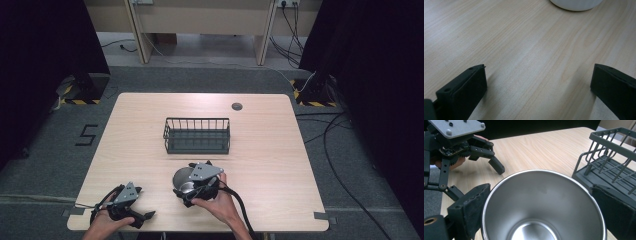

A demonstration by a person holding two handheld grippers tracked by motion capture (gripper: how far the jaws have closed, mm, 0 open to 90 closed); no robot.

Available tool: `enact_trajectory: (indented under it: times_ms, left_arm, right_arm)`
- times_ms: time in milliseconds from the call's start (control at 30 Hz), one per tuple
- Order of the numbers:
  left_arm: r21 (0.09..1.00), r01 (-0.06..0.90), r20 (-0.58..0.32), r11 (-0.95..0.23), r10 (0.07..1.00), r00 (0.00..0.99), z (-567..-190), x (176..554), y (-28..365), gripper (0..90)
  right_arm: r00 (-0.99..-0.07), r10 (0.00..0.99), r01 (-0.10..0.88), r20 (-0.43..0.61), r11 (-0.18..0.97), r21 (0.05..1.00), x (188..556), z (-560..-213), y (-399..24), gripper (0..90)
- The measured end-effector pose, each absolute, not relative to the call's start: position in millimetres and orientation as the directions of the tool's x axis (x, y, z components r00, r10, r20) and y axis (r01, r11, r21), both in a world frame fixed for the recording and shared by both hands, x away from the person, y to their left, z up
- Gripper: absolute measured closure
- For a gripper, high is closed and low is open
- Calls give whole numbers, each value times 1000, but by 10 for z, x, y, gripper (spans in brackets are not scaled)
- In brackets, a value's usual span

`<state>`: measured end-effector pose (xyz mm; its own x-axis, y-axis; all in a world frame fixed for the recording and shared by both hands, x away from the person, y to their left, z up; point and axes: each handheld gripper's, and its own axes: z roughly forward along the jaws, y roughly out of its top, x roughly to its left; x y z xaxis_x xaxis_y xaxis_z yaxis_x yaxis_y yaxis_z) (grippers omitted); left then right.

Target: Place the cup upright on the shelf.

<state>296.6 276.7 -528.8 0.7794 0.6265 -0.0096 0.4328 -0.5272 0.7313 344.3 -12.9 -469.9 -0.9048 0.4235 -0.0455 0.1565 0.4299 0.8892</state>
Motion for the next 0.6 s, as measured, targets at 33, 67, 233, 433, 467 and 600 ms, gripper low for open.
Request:
enact_trajectory:
  times_ms: [33, 67, 233, 433, 467, 600]
  left_arm:
    - [731, 433, -10, -527, 627, 779, -5288, 2966, 2767, 0]
    - [731, 433, -9, -527, 627, 779, -5288, 2966, 2767, 0]
    - [731, 433, -9, -527, 627, 779, -5288, 2966, 2767, 0]
    - [731, 433, -10, -527, 627, 779, -5288, 2965, 2768, 0]
    - [731, 433, -10, -528, 626, 780, -5287, 2965, 2768, 0]
    - [731, 433, -10, -527, 627, 779, -5287, 2965, 2768, 0]
  right_arm:
    - [-906, 420, 155, -46, 431, 889, 3446, -4699, -131, 56]
    - [-908, 417, 154, -46, 432, 888, 3451, -4699, -132, 55]
    - [-915, 402, 159, -35, 440, 884, 3483, -4696, -139, 40]
    - [-910, 413, 167, -30, 433, 886, 3498, -4687, -139, 62]
    - [-909, 415, 165, -35, 436, 885, 3498, -4686, -141, 63]
    - [-901, 432, 154, -48, 421, 894, 3485, -4667, -162, 64]
